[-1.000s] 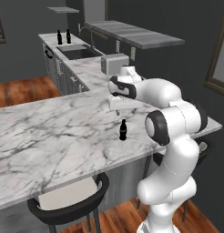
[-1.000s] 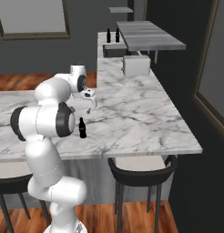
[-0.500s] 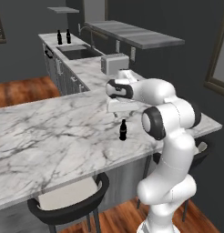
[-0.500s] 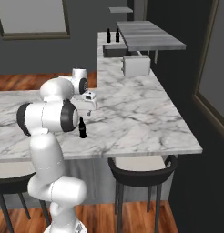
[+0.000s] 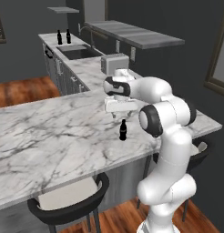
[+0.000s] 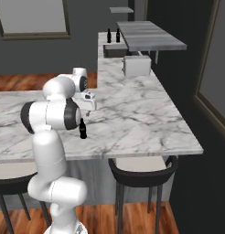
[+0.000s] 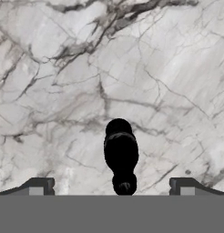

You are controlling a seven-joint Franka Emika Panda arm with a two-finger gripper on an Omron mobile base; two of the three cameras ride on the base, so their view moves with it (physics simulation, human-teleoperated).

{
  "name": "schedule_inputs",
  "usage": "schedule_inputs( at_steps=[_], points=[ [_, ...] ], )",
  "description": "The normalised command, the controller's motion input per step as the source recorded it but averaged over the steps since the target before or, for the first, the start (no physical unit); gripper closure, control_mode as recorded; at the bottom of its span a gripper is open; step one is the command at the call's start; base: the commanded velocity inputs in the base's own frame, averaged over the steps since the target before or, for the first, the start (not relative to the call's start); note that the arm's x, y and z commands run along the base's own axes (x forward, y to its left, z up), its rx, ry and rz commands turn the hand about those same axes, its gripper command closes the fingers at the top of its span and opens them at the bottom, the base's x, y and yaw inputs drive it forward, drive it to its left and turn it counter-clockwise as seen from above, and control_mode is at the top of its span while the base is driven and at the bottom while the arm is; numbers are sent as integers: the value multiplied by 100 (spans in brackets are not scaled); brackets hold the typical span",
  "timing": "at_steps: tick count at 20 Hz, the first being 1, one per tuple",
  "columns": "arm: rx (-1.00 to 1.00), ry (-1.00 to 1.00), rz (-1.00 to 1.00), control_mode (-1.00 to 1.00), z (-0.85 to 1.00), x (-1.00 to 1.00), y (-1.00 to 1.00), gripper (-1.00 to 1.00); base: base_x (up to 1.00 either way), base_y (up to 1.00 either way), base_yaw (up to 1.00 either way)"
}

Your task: Place the large bottle from the dining counter next to the other large bottle outside the sink, and place the small bottle from the dining counter next to the other small bottle inside the sink.

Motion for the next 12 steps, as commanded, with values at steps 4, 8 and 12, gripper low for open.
schedule_inputs(
  at_steps=[4, 8, 12],
  points=[
    [0, 6, 0, -100, 0, -1, -2, -100, 0, 0, 0],
    [0, 1, 0, -100, 0, 0, 0, -100, 0, 0, 0],
    [1, -3, 0, -100, 0, -6, -1, -100, 0, 0, 0]
  ],
)
